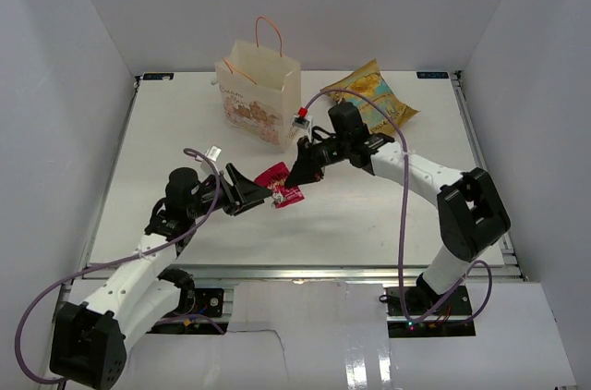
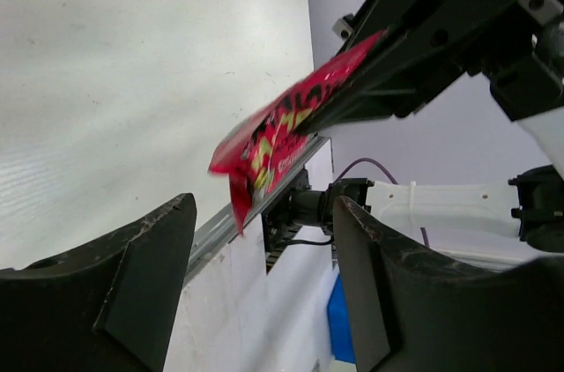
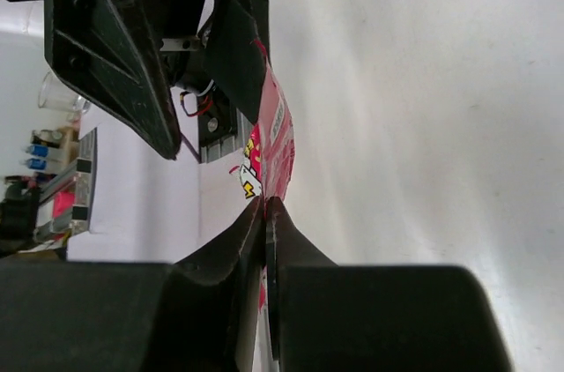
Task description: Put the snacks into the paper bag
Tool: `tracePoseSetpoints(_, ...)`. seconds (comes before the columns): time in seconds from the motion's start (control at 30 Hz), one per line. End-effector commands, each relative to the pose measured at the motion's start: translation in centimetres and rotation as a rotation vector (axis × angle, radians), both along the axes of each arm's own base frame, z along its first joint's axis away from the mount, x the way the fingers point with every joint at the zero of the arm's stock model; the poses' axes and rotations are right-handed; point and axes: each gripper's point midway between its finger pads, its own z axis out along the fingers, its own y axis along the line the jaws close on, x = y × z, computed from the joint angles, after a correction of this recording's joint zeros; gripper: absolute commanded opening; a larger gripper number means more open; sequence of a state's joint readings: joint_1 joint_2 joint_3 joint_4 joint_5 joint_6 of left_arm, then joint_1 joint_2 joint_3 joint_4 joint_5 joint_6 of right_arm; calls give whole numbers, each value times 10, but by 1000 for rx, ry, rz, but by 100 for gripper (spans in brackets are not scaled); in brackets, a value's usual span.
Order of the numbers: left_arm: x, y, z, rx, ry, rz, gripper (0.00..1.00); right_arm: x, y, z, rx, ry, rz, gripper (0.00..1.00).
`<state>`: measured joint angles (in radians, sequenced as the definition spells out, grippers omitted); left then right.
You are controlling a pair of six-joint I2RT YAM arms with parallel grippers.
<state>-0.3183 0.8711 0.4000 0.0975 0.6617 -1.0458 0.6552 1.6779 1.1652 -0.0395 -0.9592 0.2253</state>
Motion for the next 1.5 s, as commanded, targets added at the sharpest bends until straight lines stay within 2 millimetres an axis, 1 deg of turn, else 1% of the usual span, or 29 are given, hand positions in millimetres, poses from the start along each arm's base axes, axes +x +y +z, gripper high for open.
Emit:
tracePoseSetpoints(0.0,-1,1,27,26,-167,-24,74,12,-15,53,105,-225,56,8)
tracePoseSetpoints(0.07,-2,5,39,49,-222,-9,75,29,-25,66,95,-339,24,8)
tracePoseSetpoints(0.1,-2,8,40,78,-257,-7,75,42,-29,92,119,-424,-2,8)
tracePoseSetpoints(0.17,-1,15,47,113,-302,28,79,62,-36,114,108,-532,-54,8)
tracePoseSetpoints(0.2,-2,19,41,145,-295,36,81,77,-39,144,129,-617,-93,8)
tracePoseSetpoints(0.27,-1,25,37,175,-301,70,82,104,-42,167,104,-712,-186,8)
tracePoseSetpoints(0.3,-2,26,32,189,-289,72,82,117,-42,197,122,-796,-231,8)
tracePoseSetpoints(0.33,-3,27,25,196,-275,75,82,138,-43,201,93,-820,-305,8)
tracePoseSetpoints(0.4,-5,28,18,198,-248,77,82,160,-39,222,106,-865,-388,8)
tracePoseSetpoints(0.43,-5,28,14,199,-238,76,82,172,-41,247,121,-919,-451,8)
tracePoseSetpoints(0.47,-6,30,12,200,-233,86,82,189,-36,241,106,-916,-477,8)
tracePoseSetpoints(0.5,-6,30,11,200,-233,93,82,198,-31,247,116,-936,-504,8)
tracePoseSetpoints(0.53,-6,31,11,200,-232,98,82,208,-32,266,129,-973,-556,8)
tracePoseSetpoints(0.57,-6,33,10,202,-233,112,83,223,-24,253,114,-959,-566,8)
tracePoseSetpoints(0.63,-5,35,12,202,-239,125,83,242,-13,251,117,-979,-596,8)
tracePoseSetpoints(0.83,-9,37,10,188,-229,148,84,271,13,223,78,-1028,-641,8)
tracePoseSetpoints(0.9,-10,39,10,187,-225,157,84,278,12,216,55,-1032,-667,15)
tracePoseSetpoints(0.93,-11,40,9,189,-221,161,84,281,10,215,48,-1034,-683,25)
tracePoseSetpoints(0.97,-11,41,8,192,-219,165,85,283,8,213,35,-1039,-688,30)
tracePoseSetpoints(1.1,-11,43,6,195,-218,180,87,275,-5,219,37,-1044,-676,49)
tracePoseSetpoints(1.13,-11,43,6,196,-217,180,87,268,-13,235,58,-1058,-683,55)
tracePoseSetpoints(1.17,-10,42,5,195,-218,179,88,270,-24,236,52,-1054,-695,57)
tracePoseSetpoints(1.2,-9,43,5,199,-218,180,88,261,-32,241,62,-1046,-687,60)
tracePoseSetpoints(1.3,-8,42,2,206,-211,179,88,263,-69,236,29,-1019,-700,69)
tracePoseSetpoints(1.33,-7,43,1,208,-207,182,88,261,-82,225,1,-993,-704,73)
tracePoseSetpoints(1.37,-6,43,-2,212,-203,182,88,272,-108,215,-37,-973,-737,75)
tracePoseSetpoints(1.4,-5,43,-2,210,-201,185,87,270,-121,196,-66,-918,-742,75)
tracePoseSetpoints(1.43,-6,42,-3,211,-196,180,88,282,-152,185,-104,-883,-793,77)
tracePoseSetpoints(1.47,-5,42,-5,212,-192,178,88,286,-167,175,-127,-850,-817,78)
